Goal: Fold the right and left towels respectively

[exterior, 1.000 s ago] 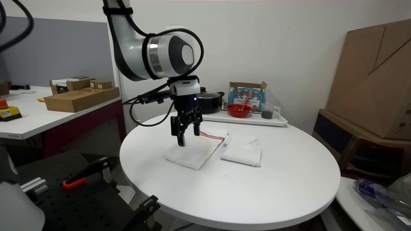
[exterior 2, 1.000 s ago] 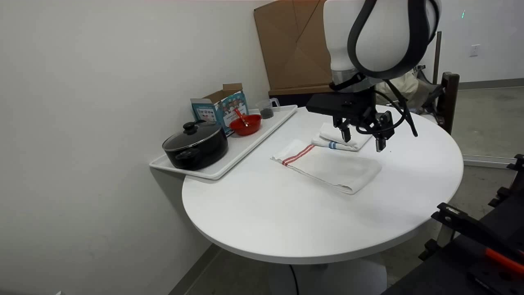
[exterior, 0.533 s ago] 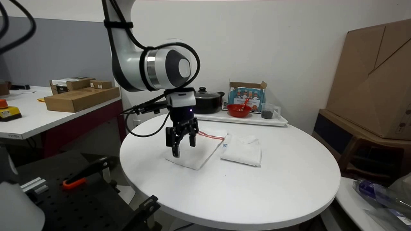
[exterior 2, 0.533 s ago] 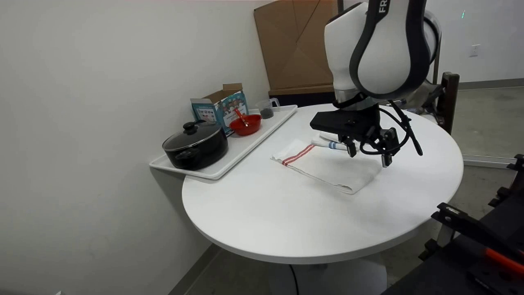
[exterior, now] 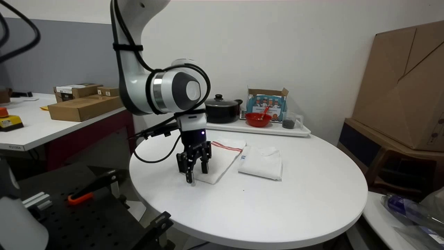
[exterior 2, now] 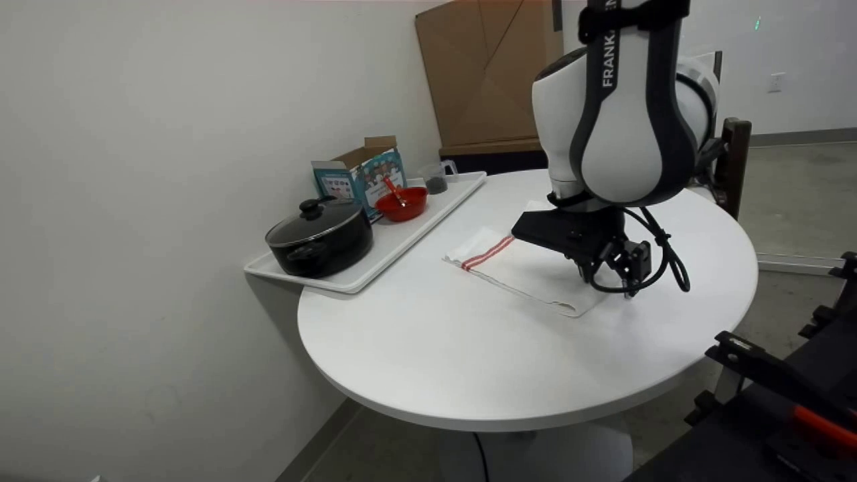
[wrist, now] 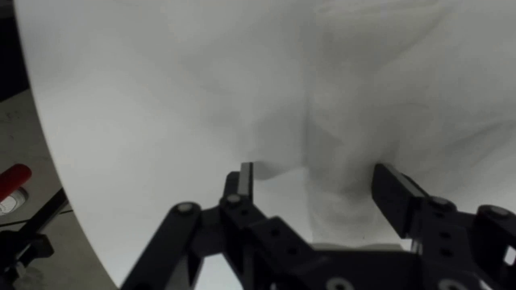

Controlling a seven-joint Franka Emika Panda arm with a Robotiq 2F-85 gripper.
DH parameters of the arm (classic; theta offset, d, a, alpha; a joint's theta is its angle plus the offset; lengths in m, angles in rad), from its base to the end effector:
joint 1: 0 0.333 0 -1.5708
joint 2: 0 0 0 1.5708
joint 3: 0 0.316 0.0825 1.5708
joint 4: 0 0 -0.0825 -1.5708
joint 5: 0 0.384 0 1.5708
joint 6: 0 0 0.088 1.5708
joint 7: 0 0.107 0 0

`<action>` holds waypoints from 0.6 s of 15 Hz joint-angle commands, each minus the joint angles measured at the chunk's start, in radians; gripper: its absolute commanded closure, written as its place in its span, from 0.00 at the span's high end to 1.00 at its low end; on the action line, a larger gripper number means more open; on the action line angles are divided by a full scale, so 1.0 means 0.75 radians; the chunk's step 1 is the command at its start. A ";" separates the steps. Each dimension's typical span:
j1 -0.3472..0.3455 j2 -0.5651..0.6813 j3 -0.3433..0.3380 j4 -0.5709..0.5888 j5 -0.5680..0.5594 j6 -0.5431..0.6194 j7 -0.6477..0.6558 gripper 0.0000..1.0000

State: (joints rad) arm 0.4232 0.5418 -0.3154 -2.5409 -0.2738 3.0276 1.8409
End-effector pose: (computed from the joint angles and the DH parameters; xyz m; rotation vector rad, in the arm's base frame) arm 0.4217 0.0434 0.0802 2.2667 -1.9484 0.1892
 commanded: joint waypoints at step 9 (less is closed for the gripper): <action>0.059 -0.096 0.037 -0.086 0.258 -0.028 -0.209 0.07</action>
State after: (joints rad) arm 0.4764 0.5443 -0.3099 -2.5474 -0.1311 3.0397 1.7512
